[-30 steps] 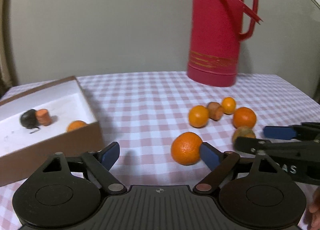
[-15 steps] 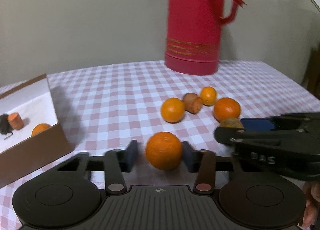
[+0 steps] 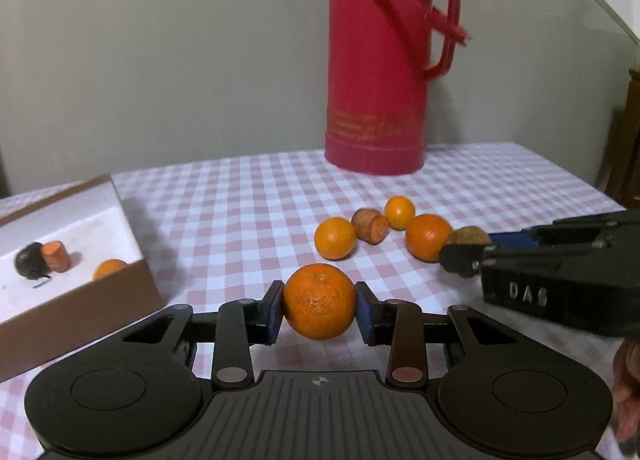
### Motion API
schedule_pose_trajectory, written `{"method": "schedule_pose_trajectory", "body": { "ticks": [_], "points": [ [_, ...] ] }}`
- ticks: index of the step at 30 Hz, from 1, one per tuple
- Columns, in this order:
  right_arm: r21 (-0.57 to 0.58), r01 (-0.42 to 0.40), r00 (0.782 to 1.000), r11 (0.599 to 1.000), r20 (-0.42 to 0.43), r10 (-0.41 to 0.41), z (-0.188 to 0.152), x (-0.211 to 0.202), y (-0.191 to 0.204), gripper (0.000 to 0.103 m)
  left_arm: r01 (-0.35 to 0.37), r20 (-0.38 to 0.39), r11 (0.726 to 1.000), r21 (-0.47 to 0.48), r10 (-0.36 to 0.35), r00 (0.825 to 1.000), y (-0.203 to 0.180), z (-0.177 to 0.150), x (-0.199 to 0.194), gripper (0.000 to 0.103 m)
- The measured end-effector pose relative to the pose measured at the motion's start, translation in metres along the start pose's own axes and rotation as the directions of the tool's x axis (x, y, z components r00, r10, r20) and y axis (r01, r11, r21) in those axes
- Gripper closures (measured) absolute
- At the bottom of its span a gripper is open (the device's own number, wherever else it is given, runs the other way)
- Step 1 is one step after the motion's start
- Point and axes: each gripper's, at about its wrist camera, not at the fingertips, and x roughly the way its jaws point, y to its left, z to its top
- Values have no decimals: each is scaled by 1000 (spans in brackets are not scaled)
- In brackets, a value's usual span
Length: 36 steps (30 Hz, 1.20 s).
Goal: Organize fruits
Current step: 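Grasp the brown kiwi with the right tool while the left tool grasps an orange, then carry the kiwi and orange over the tray and open both tools to release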
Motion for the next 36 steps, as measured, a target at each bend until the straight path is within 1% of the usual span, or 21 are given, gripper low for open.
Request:
{"method": "schedule_pose_trajectory", "body": {
  "ticks": [3,7,11,13,16,20,27,32,36],
  "points": [
    [-8,-8,1000,1000,30,8,5,-19,3,90,-11,29,1000,10,11,1000,1,-2,-22,66],
    [-34,-17,998,999,61,19,7,-42,11,90,-32,42,999,12,31,999,7,-3,-41,66],
    [-42,-29,997,999,66,32,4,-54,20,90,-65,58,998,24,64,996,13,-12,-64,66],
    [-54,-38,997,998,66,42,1,-59,27,90,-98,62,994,37,96,994,18,-20,-74,66],
    [-82,-51,996,995,69,57,-6,-68,39,90,-128,61,991,23,127,990,30,-29,-89,66],
    [-114,-77,994,990,72,85,-12,-82,55,90,-161,84,987,10,160,984,45,-33,-110,66],
    [-166,-134,986,977,81,149,-16,-99,87,90,-205,121,979,12,202,972,58,-39,-137,66],
    [-191,-168,978,967,93,188,-12,-102,108,90,-248,145,969,-1,246,958,71,-40,-152,66],
    [-211,-198,970,957,97,222,-8,-101,127,90,-280,148,960,-23,280,948,87,-43,-163,66]
  ]
}}
